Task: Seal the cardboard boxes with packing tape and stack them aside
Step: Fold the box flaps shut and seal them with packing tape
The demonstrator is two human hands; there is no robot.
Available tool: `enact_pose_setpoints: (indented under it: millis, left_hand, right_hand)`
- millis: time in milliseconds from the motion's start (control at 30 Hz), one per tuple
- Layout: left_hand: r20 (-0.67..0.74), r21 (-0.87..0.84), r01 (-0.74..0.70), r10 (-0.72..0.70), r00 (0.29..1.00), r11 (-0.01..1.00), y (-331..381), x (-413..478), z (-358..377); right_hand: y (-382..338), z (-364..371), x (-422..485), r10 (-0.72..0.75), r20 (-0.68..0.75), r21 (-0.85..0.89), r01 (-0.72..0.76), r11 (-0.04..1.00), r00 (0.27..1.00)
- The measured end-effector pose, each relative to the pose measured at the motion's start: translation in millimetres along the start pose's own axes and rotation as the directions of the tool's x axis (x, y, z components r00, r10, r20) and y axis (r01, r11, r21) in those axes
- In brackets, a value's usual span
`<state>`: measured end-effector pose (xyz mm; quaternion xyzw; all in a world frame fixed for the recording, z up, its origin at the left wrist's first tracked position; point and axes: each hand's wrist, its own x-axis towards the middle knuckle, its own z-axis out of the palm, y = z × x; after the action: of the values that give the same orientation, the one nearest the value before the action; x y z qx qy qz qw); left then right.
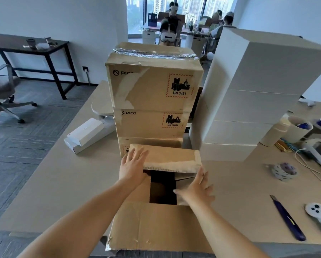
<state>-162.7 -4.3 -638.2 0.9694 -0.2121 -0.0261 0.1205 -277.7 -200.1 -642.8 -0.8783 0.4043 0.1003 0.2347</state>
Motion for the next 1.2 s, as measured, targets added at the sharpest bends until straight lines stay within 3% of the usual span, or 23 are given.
enact_pose_setpoints:
  millis: [133, 233, 367, 533, 600, 667, 800, 900, 967, 1033, 1200]
  left_hand:
    - [-0.062, -0.043, -0.012, 0.009, 0.998, 0.999, -8, 15, 2]
    - [-0.077, -0.059, -0.054, 0.049, 0.996, 0.997, -8, 16, -11]
    - [-0.149, -0.045, -0.081, 0.073, 0.986, 0.996, -8, 20, -36]
    - [-0.341, -0.193, -0.137, 0.065, 0.938, 0.971, -5, 38, -59]
    - [-0.449, -0.173, -0.137, 0.046, 0.893, 0.975, -2, 40, -58]
    - [-0.468, -0.129, -0.107, 0.035, 0.883, 0.986, -1, 42, -51]
    - [-0.332, -0.080, -0.060, 0.030, 0.943, 0.995, 2, 35, -15]
    - [-0.105, -0.046, 0.017, -0.021, 0.994, 0.999, 16, 14, 14]
    - [0.016, 0.015, 0.073, -0.073, 0.997, 0.997, 29, -3, 28]
    - [0.075, 0.057, 0.116, -0.120, 0.990, 0.992, 41, -16, 39]
    - [0.173, 0.166, 0.195, -0.223, 0.959, 0.967, 65, -36, 54]
  right_hand:
    - [8, 2, 1, -0.064, -0.087, -0.064, 0.058, 0.996, 0.994]
    - [18, -4, 8, -0.080, -0.139, 0.053, 0.088, 0.995, 0.987]
    - [36, -22, 11, 0.022, -0.116, 0.180, -0.001, 0.984, 0.993]
    - [67, -34, -4, -0.106, -0.088, 0.086, 0.114, 0.990, 0.990]
    - [78, -33, -10, -0.179, -0.074, -0.010, 0.178, 0.984, 0.981]
    - [83, -32, -14, -0.273, -0.084, -0.139, 0.260, 0.956, 0.958]
    - [78, -22, -12, -0.554, -0.010, -0.458, 0.488, 0.743, 0.832]
    - [68, -6, -3, -0.719, 0.069, -0.572, 0.618, 0.539, 0.692]
    - [60, 7, -1, -0.751, 0.221, -0.626, 0.681, 0.380, 0.622]
    - [50, 16, -1, -0.699, 0.362, -0.701, 0.675, 0.232, 0.617]
    - [35, 33, 0, -0.536, 0.502, -0.833, 0.546, -0.087, 0.679]
